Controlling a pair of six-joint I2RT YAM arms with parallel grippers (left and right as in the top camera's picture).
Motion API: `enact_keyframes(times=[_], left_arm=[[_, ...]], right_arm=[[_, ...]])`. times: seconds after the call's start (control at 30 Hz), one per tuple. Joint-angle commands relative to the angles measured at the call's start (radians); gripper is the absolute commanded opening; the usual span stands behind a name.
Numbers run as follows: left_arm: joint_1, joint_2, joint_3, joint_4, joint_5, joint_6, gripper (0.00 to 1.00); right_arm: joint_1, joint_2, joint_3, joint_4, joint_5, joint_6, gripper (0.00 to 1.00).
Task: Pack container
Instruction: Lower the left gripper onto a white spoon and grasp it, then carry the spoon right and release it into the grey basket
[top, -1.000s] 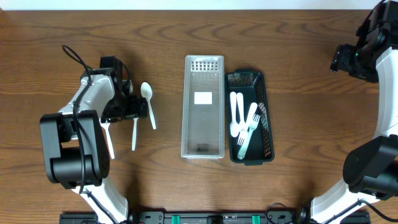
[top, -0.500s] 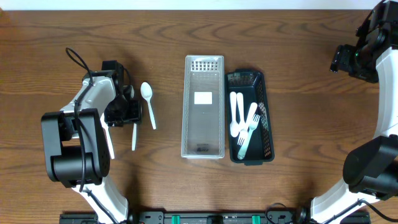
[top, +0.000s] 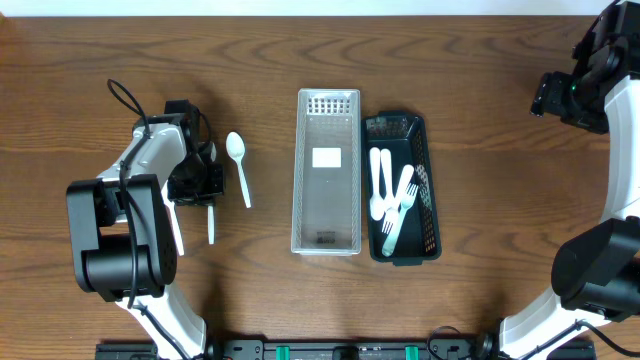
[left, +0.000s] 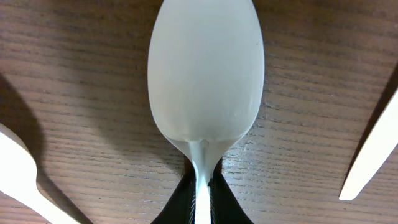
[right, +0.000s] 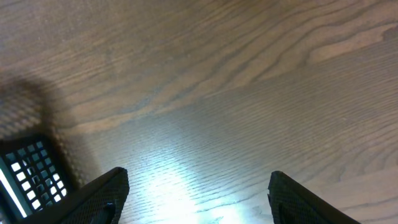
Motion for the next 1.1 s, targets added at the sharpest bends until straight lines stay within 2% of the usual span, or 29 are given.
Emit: enact_keyframes(times=[0.0,0.17,0.33,0.53,0.67,0.83,1.07], left_arm=[[-0.007,0.001,0.005,-0.014,-0.004,-0.002,0.06],[-0.063,-0.084,0.116,-0.102,-0.004,-0.023,0.06],[-0.201,-0.210,0.311,-0.207,-0.003,-0.111,0.06],[-0.406,-0.271,0.404,-0.156,-0.004,-0.233,0.06],[-0.518,-0.209,0.403,-0.135,-0.004,-0.285,0.06],[-0.607,-0.075,0.402,-0.126,-0.003,-0.284,0.06],[-0.638,0.053,0.402,-0.126,-0.004,-0.277,0.06]], right_arm=[[-0.004,0.001,-0.005,0.000,-0.004,-0.014,0.75],[-0.004,0.001,-0.005,-0.002,-0.004,-0.014,0.75],[-0.004,0.001,-0.005,-0.005,-0.004,-0.014,0.75],[-0.004,0.001,-0.005,-0.004,-0.004,-0.014,0.75],[-0.004,0.001,-0.005,-0.004,-0.004,-0.014,0.75],[-0.005,0.001,-0.005,-0.004,-0.004,-0.014,0.75],[-0.005,0.001,-0.005,-0.005,-0.004,-0.014,0.75]])
